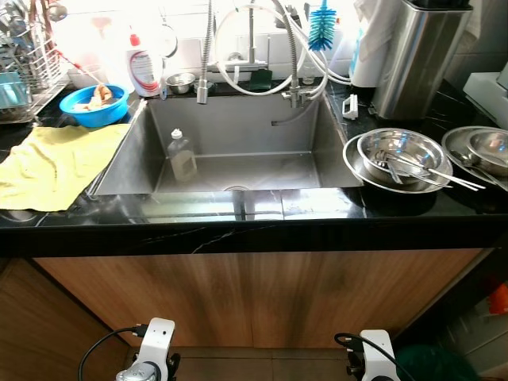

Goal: Kitchen organization

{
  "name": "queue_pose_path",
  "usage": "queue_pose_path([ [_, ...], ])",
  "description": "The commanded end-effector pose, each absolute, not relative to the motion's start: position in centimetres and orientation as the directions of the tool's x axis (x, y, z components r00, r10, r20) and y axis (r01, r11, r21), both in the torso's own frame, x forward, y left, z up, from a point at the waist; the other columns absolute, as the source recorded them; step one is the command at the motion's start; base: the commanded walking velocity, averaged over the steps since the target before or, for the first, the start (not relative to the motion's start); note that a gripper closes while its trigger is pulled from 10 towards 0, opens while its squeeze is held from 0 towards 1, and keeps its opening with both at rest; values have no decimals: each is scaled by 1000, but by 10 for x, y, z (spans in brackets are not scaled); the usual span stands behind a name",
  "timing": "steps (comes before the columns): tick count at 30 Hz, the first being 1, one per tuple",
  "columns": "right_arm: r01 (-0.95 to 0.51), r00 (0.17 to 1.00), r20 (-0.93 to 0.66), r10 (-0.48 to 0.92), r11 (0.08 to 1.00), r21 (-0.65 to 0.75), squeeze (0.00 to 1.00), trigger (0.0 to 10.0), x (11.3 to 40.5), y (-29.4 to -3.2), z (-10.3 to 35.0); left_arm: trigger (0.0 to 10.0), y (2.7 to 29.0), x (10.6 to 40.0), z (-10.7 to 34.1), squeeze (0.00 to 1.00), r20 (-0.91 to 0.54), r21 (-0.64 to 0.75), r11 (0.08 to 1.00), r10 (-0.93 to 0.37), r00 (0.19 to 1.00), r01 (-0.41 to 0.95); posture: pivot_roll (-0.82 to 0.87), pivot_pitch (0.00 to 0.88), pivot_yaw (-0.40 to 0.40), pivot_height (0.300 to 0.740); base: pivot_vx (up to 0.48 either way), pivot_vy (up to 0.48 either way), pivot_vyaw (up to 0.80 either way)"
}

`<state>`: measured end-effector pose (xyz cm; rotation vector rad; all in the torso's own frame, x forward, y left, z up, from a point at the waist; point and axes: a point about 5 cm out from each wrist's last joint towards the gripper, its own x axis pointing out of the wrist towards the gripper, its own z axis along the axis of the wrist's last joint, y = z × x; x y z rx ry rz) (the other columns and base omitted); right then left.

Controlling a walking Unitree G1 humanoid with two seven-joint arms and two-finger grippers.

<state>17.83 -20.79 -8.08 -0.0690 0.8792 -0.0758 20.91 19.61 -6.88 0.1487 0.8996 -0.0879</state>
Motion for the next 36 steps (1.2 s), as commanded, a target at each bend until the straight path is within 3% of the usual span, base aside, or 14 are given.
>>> queue_pose_path([
  [1, 72, 642, -762, -83, 996, -48, 0, 10000, 177, -204, -82, 10000, 204, 204, -70, 0, -795, 118, 982, 4, 607, 148, -175, 0, 53, 740, 0, 0, 0],
  [14, 163, 702, -695, -151, 985, -49, 0, 10000, 178, -203, -78, 10000, 201, 205, -70, 0, -796, 124, 972, -22, 604, 198, -189, 0, 71, 740, 0, 0, 0],
  [15, 166, 803, -570, -171, 984, -61, 0, 10000, 173, -213, -69, 10000, 200, 205, -70, 0, -796, 124, 972, -23, 604, 201, -188, 0, 72, 740, 0, 0, 0],
  [16, 167, 853, -493, -174, 984, -59, 0, 10000, 169, -216, -61, 10000, 200, 205, -70, 0, -797, 124, 972, -24, 604, 201, -189, 0, 74, 740, 0, 0, 0],
  [19, 142, 905, -395, -155, 988, -63, 0, 10000, 163, -212, -49, 10000, 200, 206, -70, 0, -797, 125, 970, -27, 603, 208, -191, 0, 79, 740, 0, 0, 0],
  [29, 188, 931, -303, -201, 979, -72, 0, 10000, 188, -219, -31, 10000, 201, 210, -67, 0, -790, 133, 967, -28, 612, 216, -166, 0, 74, 740, 0, 0, 0],
  [36, 242, 962, -100, -254, 963, -118, 0, 10000, 205, -241, 18, 10000, 203, 211, -67, 0, -787, 140, 969, -16, 617, 202, -136, 0, 66, 740, 0, 0, 0],
])
